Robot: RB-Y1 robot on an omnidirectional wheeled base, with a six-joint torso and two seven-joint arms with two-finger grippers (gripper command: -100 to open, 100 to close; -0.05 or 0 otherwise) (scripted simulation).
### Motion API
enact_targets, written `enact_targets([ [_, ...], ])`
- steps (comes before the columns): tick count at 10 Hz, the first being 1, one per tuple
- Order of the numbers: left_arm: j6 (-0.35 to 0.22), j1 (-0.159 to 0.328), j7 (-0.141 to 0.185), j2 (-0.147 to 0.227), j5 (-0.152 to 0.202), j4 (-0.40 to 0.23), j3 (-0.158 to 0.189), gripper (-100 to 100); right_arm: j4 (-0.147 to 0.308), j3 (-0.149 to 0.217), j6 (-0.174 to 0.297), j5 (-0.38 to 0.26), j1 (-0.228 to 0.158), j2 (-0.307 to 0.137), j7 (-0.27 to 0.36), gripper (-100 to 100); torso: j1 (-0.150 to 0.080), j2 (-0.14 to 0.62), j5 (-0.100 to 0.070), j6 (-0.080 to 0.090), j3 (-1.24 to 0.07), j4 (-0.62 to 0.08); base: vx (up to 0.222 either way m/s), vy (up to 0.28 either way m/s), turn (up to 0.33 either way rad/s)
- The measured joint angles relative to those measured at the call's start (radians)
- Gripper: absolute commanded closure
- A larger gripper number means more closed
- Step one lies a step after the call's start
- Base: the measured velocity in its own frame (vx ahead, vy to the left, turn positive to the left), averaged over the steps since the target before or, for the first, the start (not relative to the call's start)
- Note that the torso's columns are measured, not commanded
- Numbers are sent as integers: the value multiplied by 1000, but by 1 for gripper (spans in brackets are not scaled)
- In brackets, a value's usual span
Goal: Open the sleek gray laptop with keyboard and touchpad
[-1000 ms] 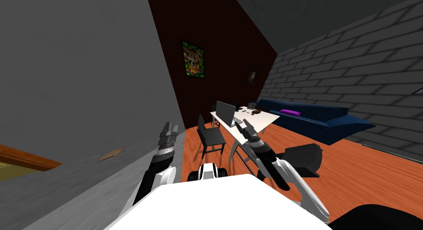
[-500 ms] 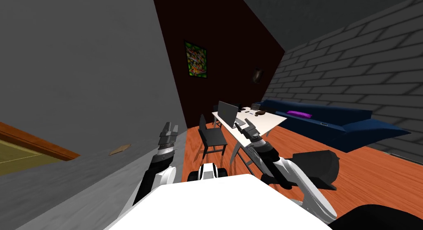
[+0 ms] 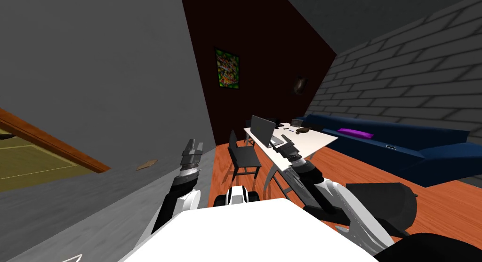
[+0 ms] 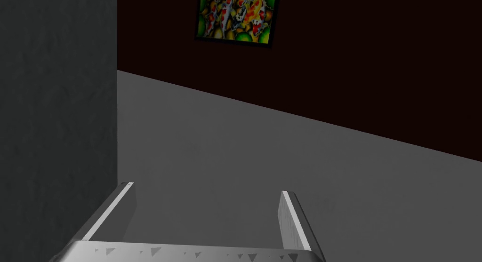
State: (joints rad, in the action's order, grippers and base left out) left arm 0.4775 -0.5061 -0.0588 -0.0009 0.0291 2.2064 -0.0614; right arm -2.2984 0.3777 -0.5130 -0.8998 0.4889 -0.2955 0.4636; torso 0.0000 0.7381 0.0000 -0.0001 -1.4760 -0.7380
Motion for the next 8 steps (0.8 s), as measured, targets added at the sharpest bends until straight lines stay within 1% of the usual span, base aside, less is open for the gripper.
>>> enact_targets([
  [1,0,0,0,0,0,0,0,0,3,11,-5,-23,-1,-1,15,-100,0,0,0,0,0,0,17,-13,130],
  [2,0,0,0,0,0,0,0,0,12,34,-14,-49,-3,-7,36,-100,0,0,0,0,0,0,17,-14,72],
  [3,0,0,0,0,0,0,0,0,15,43,-17,-73,-5,-10,50,-100,0,0,0,0,0,0,18,-13,148],
  [5,0,0,0,0,0,0,0,0,21,71,-19,-127,-9,-25,80,-100,0,0,0,1,0,0,16,-12,80],
  [6,0,0,0,0,0,0,0,0,32,92,-24,-155,-15,-35,99,-100,0,0,0,0,0,0,15,-13,69],
  [8,0,0,0,0,0,0,0,0,45,121,-32,-207,-21,-49,134,-100,0,0,0,0,0,0,16,-15,100],
])
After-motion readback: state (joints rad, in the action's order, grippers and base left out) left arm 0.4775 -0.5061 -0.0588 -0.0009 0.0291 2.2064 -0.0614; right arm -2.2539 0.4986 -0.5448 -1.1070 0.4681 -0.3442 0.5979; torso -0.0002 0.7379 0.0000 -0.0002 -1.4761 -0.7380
